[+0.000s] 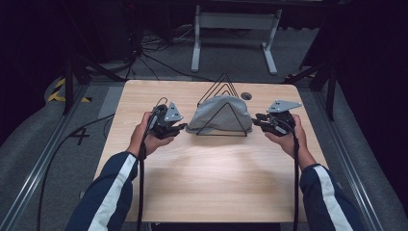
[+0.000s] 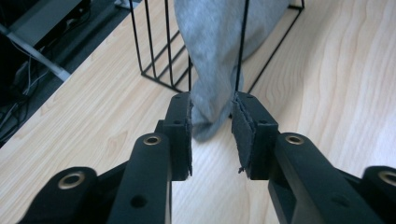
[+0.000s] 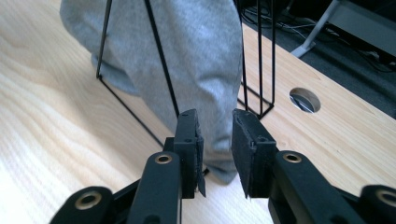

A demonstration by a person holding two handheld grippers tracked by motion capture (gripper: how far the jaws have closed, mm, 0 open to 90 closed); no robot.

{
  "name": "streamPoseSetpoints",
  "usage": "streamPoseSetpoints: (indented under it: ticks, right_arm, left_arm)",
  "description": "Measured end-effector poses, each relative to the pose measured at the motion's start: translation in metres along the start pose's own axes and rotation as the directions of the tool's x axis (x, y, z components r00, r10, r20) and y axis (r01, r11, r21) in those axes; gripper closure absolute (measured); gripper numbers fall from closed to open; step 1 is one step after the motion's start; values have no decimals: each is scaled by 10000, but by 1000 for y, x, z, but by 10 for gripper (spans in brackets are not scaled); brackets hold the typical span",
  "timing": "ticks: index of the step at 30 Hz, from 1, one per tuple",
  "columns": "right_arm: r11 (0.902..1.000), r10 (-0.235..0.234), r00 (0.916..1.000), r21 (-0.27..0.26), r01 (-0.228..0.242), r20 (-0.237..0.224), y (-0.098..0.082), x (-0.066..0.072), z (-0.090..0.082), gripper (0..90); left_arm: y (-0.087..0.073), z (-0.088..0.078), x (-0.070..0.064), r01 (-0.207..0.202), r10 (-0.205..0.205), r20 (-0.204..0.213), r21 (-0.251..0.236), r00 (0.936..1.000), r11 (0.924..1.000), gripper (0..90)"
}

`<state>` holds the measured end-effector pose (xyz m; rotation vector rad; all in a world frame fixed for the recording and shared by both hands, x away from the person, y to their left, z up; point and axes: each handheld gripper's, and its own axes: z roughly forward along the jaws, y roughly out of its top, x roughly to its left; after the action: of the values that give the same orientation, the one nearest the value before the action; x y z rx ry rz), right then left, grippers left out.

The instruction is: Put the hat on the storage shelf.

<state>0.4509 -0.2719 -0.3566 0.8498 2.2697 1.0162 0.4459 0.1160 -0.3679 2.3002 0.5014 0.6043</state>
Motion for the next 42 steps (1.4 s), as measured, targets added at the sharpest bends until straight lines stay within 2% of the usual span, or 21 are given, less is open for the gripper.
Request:
streamPoseSetpoints:
  ticks: [5, 8, 11, 14, 17, 19, 22, 25, 27, 29, 31, 36, 38, 41, 42]
  right_arm:
    - [9995, -156, 9999, 279, 155, 32, -7, 2, -9, 676]
    - [9990, -203, 9998, 402, 200, 72, -12, 4, -15, 622]
    - [9986, -188, 9998, 493, 184, 68, -16, 5, -18, 579]
    - [9970, -346, 9993, 695, 337, 106, -22, 7, -21, 507]
    - [9958, -413, 9990, 824, 399, 151, -30, 9, -27, 439]
    - [9958, -423, 9987, 820, 398, 292, -36, 11, -30, 408]
    - [9944, -546, 9979, 927, 512, 344, -46, 13, -34, 388]
    - [9940, -467, 9986, 996, 441, 241, -56, 15, -36, 377]
    - [9919, -558, 9982, 1153, 530, 210, -63, 18, -37, 365]
    - [9897, -627, 9978, 1305, 595, 210, -72, 21, -38, 355]
    - [9885, -654, 9978, 1375, 628, 140, -79, 22, -40, 349]
    - [9887, -416, 9991, 1446, 398, 97, -103, 25, -46, 335]
    - [9905, -160, 9998, 1364, 144, 107, -118, 24, -50, 328]
    - [9873, 224, 9997, 1575, -232, 68, -135, 22, -53, 312]
    - [9862, 334, 9994, 1621, -338, 56, -141, 22, -54, 308]
  left_arm:
    - [-13, -11, -7, -200, 199, 63, 115, 9998, 9997, 631]
    - [-21, -16, -11, -198, 195, 178, 178, 9997, 9996, 560]
    - [-26, -19, -13, -311, 305, 190, 368, 9994, 9988, 501]
    - [-38, -22, -16, -456, 439, 240, 775, 9987, 9959, 453]
    - [-52, -25, -20, -330, 290, 356, 1182, 9989, 9924, 394]
    - [-61, -28, -22, -184, 133, 423, 1228, 9990, 9923, 354]
    - [-74, -34, -25, -68, 18, 405, 1240, 9992, 9923, 327]
    - [-89, -39, -27, 164, -206, 311, 1279, 9993, 9916, 307]
    - [-99, -42, -29, 390, -416, 143, 1462, 9990, 9885, 304]
    - [-109, -43, -32, 436, -449, 53, 1509, 9990, 9876, 298]
    - [-113, -44, -34, 519, -538, 87, 1524, 9985, 9870, 291]
    - [-129, -47, -40, 528, -568, 207, 1586, 9982, 9859, 258]
    - [-135, -47, -42, 542, -590, 250, 1614, 9979, 9854, 256]
    - [-141, -47, -44, 660, -726, 375, 1554, 9967, 9857, 251]
    - [-147, -47, -46, 730, -833, 588, 1586, 9948, 9846, 249]
